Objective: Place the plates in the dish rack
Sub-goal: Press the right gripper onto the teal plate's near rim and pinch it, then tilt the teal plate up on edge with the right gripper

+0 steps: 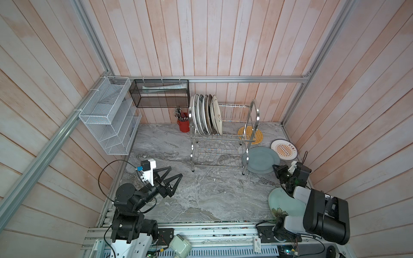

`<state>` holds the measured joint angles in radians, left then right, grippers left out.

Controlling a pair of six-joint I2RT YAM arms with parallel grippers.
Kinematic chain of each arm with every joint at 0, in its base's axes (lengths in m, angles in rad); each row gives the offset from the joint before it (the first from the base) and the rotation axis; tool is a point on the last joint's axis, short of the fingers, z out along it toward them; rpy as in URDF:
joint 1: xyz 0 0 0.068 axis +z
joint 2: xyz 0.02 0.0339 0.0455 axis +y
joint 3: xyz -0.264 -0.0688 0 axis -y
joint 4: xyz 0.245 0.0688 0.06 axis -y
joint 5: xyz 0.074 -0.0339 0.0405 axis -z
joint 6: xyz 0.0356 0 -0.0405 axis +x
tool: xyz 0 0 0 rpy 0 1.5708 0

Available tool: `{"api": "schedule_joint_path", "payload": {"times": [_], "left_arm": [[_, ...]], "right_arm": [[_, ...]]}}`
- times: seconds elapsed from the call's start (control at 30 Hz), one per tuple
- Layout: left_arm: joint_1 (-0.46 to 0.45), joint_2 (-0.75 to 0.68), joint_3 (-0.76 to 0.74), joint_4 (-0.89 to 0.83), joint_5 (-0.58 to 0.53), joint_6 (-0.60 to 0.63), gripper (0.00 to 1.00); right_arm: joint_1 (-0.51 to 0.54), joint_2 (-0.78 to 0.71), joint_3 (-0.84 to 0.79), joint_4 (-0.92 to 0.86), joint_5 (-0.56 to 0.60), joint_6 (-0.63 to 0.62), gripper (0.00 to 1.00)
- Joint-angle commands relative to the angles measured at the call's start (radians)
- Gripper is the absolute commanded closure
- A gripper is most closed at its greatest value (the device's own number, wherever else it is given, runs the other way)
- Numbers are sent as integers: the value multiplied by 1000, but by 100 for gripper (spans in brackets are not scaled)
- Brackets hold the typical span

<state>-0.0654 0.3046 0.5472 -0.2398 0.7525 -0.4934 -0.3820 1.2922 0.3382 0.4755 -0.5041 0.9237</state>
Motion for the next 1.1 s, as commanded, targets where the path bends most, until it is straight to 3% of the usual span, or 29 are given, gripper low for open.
{"api": "schedule_joint_path", "payload": {"times": [0.0,0.4,0.53,0.7,0.87,1.07], "left_arm": [[5,-8,-7,-5,-13,6,0],[8,-12,-7,-6,-27,4,0],[8,-13,-9,-6,-24,1,0],[9,-14,-7,-7,-25,2,0],[8,-20,-8,-9,-45,-5,0],[9,-28,-8,-9,-45,-9,0]], "right_arm": [[1,-109,31,-45,45,25,100],[0,-437,116,-356,201,49,100],[0,-528,76,-362,214,102,100],[0,-637,108,-499,263,70,100],[-1,-723,139,-593,266,53,100],[1,-805,149,-617,188,95,100]]}}
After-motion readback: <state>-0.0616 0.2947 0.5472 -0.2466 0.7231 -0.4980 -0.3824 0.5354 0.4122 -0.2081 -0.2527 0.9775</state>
